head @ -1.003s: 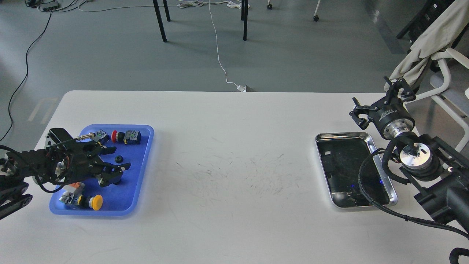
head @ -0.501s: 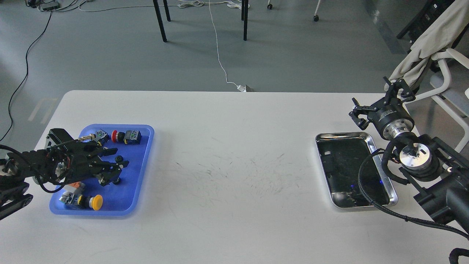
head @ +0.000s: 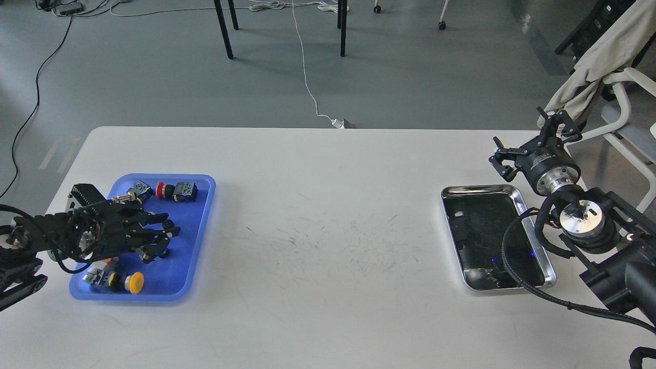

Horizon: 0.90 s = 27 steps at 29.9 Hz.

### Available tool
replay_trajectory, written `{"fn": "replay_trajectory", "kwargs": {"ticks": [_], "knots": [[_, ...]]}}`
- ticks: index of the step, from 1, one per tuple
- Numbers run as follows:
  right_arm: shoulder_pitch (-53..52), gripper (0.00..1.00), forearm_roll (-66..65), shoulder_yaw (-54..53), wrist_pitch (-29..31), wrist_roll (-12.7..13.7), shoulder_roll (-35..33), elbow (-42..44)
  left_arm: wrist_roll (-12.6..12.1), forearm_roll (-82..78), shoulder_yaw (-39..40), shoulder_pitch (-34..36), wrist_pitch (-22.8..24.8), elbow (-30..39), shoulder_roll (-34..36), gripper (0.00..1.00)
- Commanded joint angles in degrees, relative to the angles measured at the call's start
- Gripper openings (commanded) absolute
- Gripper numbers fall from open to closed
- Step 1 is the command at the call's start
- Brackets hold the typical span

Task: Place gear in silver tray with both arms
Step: 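Close the left gripper on the small black gear, then lift the black gear and carry it toward the table centre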

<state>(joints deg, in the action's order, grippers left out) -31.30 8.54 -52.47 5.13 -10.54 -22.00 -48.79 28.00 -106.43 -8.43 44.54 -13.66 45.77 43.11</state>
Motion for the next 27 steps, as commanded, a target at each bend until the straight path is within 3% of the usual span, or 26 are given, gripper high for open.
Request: {"fn": "replay_trajectory", "kwargs": {"ticks": [1, 5, 7, 19, 27], "knots": [[0.01, 0.99, -0.01, 0.00, 0.06, 0.08, 0.03, 0.01, 0.00, 0.09, -0.09, 0.02, 0.03, -0.24, -0.13, 0.38], [0.10, 0.99, -0.01, 0.00, 0.06, -0.01, 0.03, 0.01, 0.00, -0.18, -0.36, -0.15, 0.03, -0.51, -0.14, 0.33], [0.10, 0.99, -0.01, 0.00, 0.06, -0.01, 0.03, 0.01, 0.00, -0.27, -1.14, -0.24, 0.03, -0.51, 0.04, 0.23], [0.27, 0.99, -0.10, 0.00, 0.06, -0.01, 0.21, 0.01, 0.00, 0.44, -1.59, 0.37, 0.21, 0.45, 0.30, 0.12], [0.45, 0.99, -0.10, 0.00, 0.14, -0.01, -0.06, 0.01, 0.00, 3.69, -1.06, 1.95, 0.65, 2.92, 2.41, 0.11]]}}
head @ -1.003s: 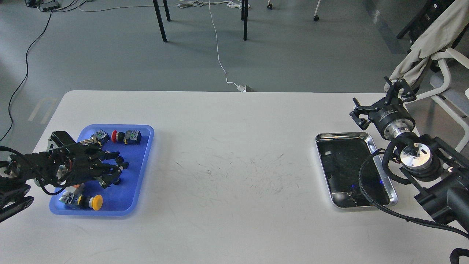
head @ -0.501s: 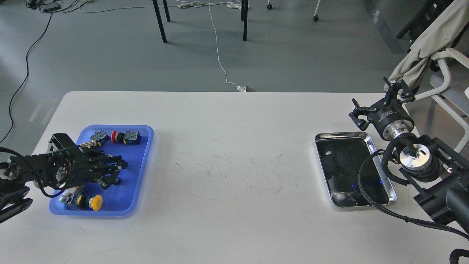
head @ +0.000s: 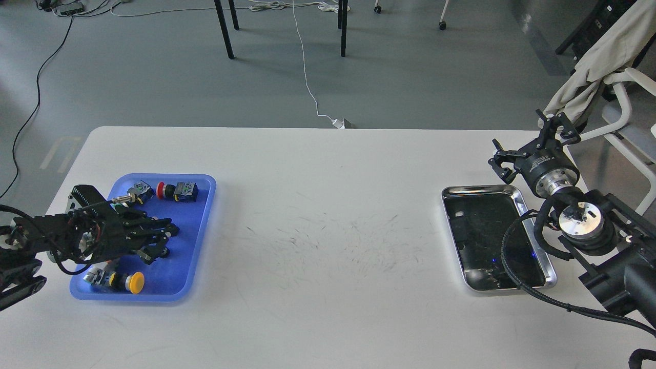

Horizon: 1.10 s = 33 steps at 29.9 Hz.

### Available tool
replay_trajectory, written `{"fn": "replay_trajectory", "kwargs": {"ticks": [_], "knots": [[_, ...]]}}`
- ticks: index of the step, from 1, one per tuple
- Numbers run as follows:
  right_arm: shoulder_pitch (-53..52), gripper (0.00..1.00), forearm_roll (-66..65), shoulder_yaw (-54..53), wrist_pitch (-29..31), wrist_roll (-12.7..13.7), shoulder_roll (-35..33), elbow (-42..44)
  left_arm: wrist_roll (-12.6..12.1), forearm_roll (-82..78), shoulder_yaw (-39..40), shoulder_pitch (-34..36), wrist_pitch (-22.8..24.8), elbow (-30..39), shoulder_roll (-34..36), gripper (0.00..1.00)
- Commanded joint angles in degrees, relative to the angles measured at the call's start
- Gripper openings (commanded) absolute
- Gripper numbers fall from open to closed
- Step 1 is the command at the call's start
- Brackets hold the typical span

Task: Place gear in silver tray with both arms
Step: 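Lift the black gear and carry it toward the table centre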

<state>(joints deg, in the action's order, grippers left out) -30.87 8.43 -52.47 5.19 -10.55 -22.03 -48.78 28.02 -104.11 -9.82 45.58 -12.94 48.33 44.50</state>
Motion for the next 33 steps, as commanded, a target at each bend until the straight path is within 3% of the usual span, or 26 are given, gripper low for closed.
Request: {"fn": "replay_trajectory", "kwargs": {"ticks": [1, 7, 18, 23, 33], "knots": [[0.11, 0.99, 0.00, 0.00, 0.00, 0.00, -0.03, 0.00, -0.02, 1.54, 0.32, 1.61, -0.07, 0.63, 1.29, 0.10], [0.38, 0.99, 0.00, 0.08, 0.08, 0.00, 0.15, 0.00, -0.02, 5.40, 0.50, 5.13, 2.21, 3.08, 2.95, 0.10], [0.46, 0.99, -1.75, 0.08, 0.08, 0.09, 0.33, 0.00, -0.02, 16.39, 2.34, 13.83, 8.81, 17.50, 5.25, 0.10], [0.46, 0.99, -1.84, 0.17, 0.08, 0.09, 0.24, 0.00, -0.02, 16.83, 5.33, 15.42, 11.00, 22.33, 1.56, 0.10], [0.46, 0.99, -1.75, 0.70, 0.00, 0.18, -0.29, -0.09, -0.02, 16.13, 4.81, 15.24, 11.36, 21.46, -15.40, 0.10]]}}
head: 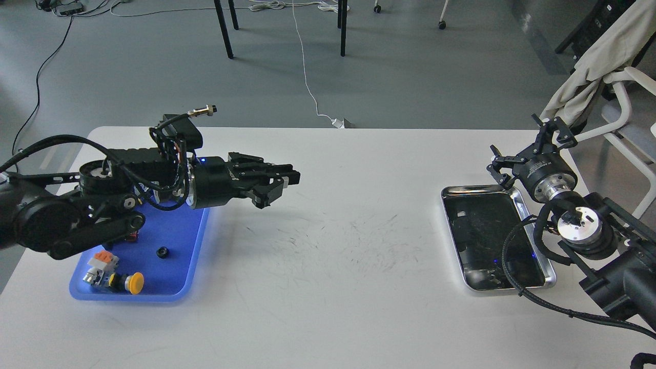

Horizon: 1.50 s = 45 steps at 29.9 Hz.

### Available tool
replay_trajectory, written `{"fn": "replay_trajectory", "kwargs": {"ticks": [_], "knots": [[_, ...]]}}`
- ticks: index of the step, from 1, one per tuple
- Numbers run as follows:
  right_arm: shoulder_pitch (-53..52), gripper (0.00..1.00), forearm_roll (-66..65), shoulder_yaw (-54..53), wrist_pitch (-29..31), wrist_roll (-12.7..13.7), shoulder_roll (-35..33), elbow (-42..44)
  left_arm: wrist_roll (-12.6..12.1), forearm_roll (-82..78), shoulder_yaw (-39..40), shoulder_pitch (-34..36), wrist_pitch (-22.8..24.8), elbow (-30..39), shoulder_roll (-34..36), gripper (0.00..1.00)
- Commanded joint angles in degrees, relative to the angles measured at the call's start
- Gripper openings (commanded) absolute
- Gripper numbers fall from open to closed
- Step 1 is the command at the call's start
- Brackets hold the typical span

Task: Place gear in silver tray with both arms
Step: 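Lift the black gear and carry it toward the table centre, then lower the gear onto the table and open the left gripper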

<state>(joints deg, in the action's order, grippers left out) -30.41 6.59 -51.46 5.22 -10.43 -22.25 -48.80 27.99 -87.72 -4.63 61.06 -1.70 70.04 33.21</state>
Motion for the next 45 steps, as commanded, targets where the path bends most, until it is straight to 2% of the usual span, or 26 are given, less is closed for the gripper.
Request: {"fn": "replay_trajectory", "kwargs": {"ticks": [1, 5, 9, 24, 36, 45], "knots": [[-0.01, 0.99, 0.09, -0.57, -0.03, 0.06, -0.07, -0.07, 0.01, -0.26, -0.64, -0.50, 0.12, -0.43, -5.25, 0.10], [-0.01, 0.99, 0.18, -1.36, 0.06, 0.14, 0.01, -0.07, 0.01, -0.35, -0.82, -0.68, 0.20, -1.39, -9.29, 0.10], [0.08, 0.99, 0.18, -2.15, 0.05, 0.06, 0.02, 0.02, 0.01, -0.52, -1.17, -1.90, 0.20, -5.87, -12.89, 0.11], [-0.18, 0.99, 0.35, -2.95, -0.12, 0.67, -2.53, -0.16, 0.01, -0.52, -2.66, -6.12, 0.20, -14.75, -26.87, 0.11], [-0.09, 0.99, 0.35, -2.86, -0.12, 0.67, -3.59, -0.60, 0.01, -0.43, -3.64, -7.97, 0.12, -22.48, -32.68, 0.12], [-0.01, 0.99, 0.35, -2.86, -0.03, 0.67, -3.59, -0.51, 0.01, -0.35, -3.55, -8.32, 0.12, -23.99, -33.21, 0.14]]}}
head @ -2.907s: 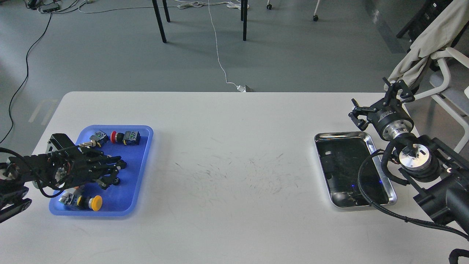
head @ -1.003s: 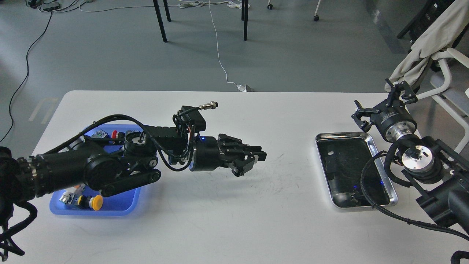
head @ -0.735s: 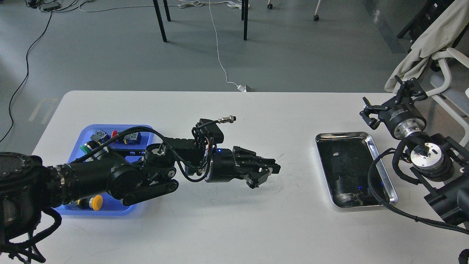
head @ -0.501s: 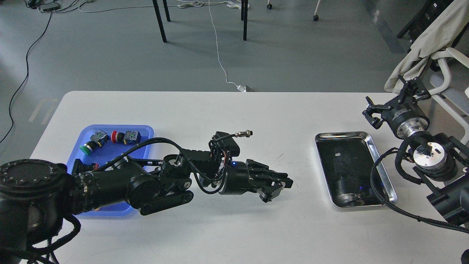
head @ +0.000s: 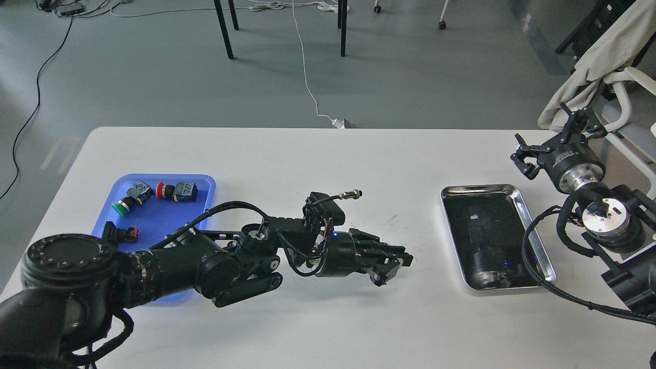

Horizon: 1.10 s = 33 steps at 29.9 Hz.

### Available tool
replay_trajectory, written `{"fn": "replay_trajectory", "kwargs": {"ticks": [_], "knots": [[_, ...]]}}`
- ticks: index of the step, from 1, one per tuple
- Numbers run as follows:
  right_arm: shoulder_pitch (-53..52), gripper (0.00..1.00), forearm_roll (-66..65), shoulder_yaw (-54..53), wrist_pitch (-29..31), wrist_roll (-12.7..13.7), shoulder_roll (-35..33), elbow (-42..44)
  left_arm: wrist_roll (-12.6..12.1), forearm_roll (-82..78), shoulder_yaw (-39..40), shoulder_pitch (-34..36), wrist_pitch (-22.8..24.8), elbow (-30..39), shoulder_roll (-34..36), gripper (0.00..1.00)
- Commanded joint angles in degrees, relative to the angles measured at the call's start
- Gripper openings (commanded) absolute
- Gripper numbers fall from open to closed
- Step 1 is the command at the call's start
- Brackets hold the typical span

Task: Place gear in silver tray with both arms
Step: 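Lower the gear onto the table and open the left gripper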

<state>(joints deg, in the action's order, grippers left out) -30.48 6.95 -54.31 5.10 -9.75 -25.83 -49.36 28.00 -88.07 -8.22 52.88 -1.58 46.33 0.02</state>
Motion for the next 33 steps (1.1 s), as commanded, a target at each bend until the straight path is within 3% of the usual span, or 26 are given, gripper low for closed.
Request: {"fn": "replay_trajectory", "kwargs": {"ticks": [1, 15, 27, 33], "knots": [[0.07, 0.99, 0.00, 0.00, 0.09, -0.01, -0.01, 0.05, 0.00, 0.01, 0.05, -0.14, 0.00, -0.28, -0.02, 0.15], [0.07, 0.99, 0.00, 0.35, 0.09, -0.01, -0.01, 0.05, 0.00, 0.80, 0.05, -0.05, 0.09, 0.16, -0.02, 0.35], [0.07, 0.99, -0.09, 0.88, -0.09, -0.09, -0.01, -0.03, 0.00, 1.93, 1.19, 0.12, 0.18, 0.34, 0.95, 0.43], [-0.01, 0.99, -0.09, 0.96, -0.09, -0.01, -0.18, -0.12, 0.00, 10.98, 2.33, 1.87, 0.09, 0.34, 4.63, 0.55]]}}
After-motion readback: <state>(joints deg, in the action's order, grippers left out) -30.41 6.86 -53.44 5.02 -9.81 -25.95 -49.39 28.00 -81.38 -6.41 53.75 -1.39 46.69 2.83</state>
